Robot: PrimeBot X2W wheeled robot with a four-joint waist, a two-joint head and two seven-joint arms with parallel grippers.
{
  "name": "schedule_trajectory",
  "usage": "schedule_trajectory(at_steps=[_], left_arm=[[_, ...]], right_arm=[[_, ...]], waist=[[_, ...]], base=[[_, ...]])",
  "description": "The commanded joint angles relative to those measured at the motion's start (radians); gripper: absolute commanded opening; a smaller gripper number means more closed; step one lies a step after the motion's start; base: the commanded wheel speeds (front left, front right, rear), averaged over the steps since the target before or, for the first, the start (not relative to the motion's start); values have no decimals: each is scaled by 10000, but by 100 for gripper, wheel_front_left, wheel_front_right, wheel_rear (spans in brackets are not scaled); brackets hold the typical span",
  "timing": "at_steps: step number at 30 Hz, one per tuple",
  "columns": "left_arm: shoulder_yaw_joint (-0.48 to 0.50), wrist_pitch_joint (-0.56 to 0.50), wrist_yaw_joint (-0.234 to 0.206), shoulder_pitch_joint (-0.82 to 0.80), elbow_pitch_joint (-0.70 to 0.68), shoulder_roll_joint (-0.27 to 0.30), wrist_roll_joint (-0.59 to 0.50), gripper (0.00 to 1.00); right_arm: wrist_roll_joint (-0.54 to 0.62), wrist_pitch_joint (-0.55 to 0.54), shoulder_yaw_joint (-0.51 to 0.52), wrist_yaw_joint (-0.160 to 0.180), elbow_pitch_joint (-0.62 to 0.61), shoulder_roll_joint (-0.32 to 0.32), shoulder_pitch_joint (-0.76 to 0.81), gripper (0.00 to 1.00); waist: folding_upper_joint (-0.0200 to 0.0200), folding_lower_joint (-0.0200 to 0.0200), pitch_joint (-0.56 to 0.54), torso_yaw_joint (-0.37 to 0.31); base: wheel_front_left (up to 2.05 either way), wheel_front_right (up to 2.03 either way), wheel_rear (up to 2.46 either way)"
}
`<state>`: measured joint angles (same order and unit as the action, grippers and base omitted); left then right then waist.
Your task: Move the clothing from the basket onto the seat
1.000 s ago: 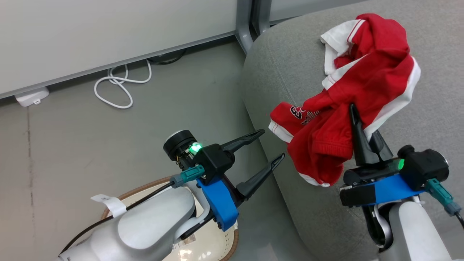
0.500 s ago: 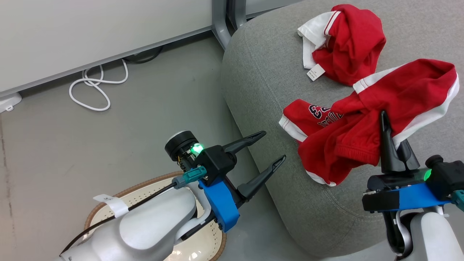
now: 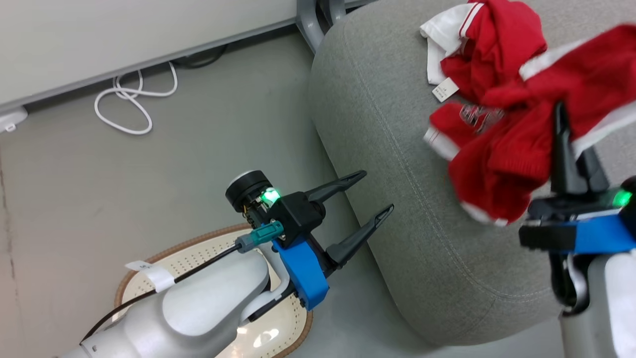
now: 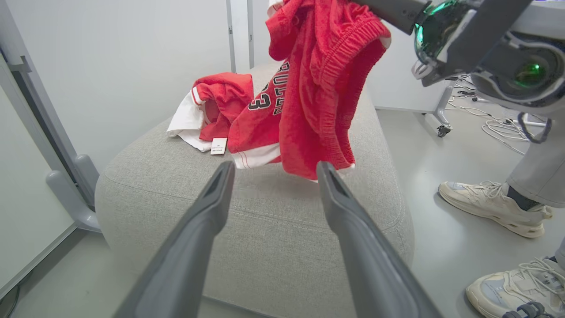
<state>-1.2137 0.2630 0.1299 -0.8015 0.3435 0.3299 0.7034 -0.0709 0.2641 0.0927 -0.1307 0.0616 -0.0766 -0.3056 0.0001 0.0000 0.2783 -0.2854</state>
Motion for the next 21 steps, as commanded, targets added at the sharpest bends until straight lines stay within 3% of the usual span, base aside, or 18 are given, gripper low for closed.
schedule_trajectory(at_steps=[1, 11, 21], left_arm=[[50, 25, 8, -161, -17, 52, -75, 100], [-198, 25, 8, -918, -43, 66, -210, 100], [-412, 25, 8, -1771, -65, 0, -284, 100]], right_arm=[[80, 2, 19, -1, -157, -140, -515, 0], [135, 1, 813, -1, -469, -792, -3371, 0], [162, -1, 2438, -1, 200, -2502, -5747, 0]], waist=[[-1, 0, 222, 91], [-1, 0, 1593, 519], [-1, 0, 2885, 1123]], base=[[0, 0, 0], [0, 0, 0], [0, 0, 0]])
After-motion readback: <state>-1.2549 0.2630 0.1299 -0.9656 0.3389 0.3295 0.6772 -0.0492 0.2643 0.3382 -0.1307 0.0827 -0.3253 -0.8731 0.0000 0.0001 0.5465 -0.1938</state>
